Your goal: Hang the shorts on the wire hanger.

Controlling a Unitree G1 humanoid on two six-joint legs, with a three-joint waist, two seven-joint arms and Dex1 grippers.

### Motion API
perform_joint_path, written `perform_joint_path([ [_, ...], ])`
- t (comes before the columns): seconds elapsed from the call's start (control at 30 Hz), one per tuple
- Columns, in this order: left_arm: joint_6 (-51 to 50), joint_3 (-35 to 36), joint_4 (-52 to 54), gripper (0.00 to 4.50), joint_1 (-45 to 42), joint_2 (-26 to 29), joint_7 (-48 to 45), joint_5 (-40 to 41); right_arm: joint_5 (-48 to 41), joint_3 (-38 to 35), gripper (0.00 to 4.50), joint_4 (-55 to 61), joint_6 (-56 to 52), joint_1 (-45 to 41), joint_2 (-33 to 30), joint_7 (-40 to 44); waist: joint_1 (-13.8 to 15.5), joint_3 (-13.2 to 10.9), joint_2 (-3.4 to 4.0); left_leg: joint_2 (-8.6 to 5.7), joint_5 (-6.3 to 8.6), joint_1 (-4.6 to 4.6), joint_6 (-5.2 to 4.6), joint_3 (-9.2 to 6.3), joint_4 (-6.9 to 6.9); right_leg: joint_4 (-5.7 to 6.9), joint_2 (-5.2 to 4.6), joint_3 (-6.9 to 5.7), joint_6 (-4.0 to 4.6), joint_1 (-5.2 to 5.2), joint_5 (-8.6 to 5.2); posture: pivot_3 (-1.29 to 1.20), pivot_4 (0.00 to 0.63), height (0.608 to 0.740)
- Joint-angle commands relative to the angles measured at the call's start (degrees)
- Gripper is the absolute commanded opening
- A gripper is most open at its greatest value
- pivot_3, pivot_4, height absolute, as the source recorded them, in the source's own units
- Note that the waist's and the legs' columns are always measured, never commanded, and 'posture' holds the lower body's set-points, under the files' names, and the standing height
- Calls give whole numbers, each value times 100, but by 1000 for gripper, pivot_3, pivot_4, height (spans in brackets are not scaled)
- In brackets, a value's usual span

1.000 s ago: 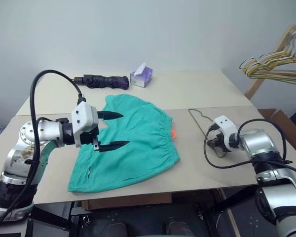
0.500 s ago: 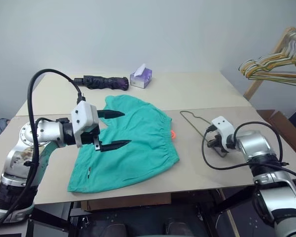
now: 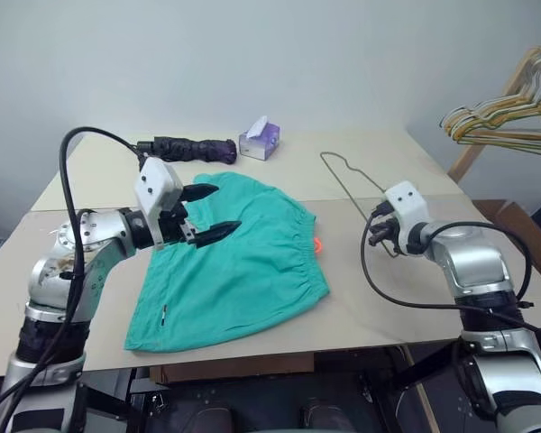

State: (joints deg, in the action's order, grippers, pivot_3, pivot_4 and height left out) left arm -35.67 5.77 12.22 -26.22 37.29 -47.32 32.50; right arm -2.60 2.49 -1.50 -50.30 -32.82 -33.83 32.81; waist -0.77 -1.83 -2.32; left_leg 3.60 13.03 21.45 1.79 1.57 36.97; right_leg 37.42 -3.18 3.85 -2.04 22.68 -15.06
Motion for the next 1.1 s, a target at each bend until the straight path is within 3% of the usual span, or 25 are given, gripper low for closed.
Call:
perform_joint_path([
  [0.03,-793,536,4,4500,-326,-421,578,908,34,-108,24,768,837,142,-26,-101,-4,0,0,0,0,6,0,-2,1,1,0,-1,0,5,0,38,0,740],
  [0.17,-1615,1458,-454,4500,-792,-1729,2023,2600,-63,-90,24,1353,1357,423,183,-156,2,2,-3,-4,0,50,0,-12,12,8,-3,-4,-2,39,4,28,0,740],
  [0.33,-1726,1553,-499,4500,-1005,-2470,2965,3063,64,171,24,2007,2009,654,419,-257,-37,3,-4,-11,0,53,0,-20,18,9,-7,-5,-2,39,5,23,0,740],
  [0.6,-1387,1541,-583,4500,-1237,-3061,3849,3142,406,597,24,2393,2679,812,641,-445,-12,4,-6,-17,-1,51,2,-23,18,8,-7,-6,-1,36,5,17,0,740],
  [0.8,-1196,1585,-779,4500,-1446,-3091,4073,3149,843,921,24,2362,2971,841,677,-522,-14,4,-6,-19,-1,52,2,-24,17,7,-7,-6,-1,38,5,19,0,740],
  [0.9,-1171,1619,-876,3938,-1468,-3167,4270,3210,910,935,0,2312,3026,825,722,-541,-6,4,-6,-20,-2,52,3,-24,17,6,-8,-7,-1,37,5,17,0,740],
  [1.1,-1147,1610,-826,1945,-1384,-3296,4419,3283,1035,940,0,2235,3052,813,809,-583,-6,4,-7,-20,-2,53,3,-27,17,4,-9,-9,0,36,6,15,0,740],
])
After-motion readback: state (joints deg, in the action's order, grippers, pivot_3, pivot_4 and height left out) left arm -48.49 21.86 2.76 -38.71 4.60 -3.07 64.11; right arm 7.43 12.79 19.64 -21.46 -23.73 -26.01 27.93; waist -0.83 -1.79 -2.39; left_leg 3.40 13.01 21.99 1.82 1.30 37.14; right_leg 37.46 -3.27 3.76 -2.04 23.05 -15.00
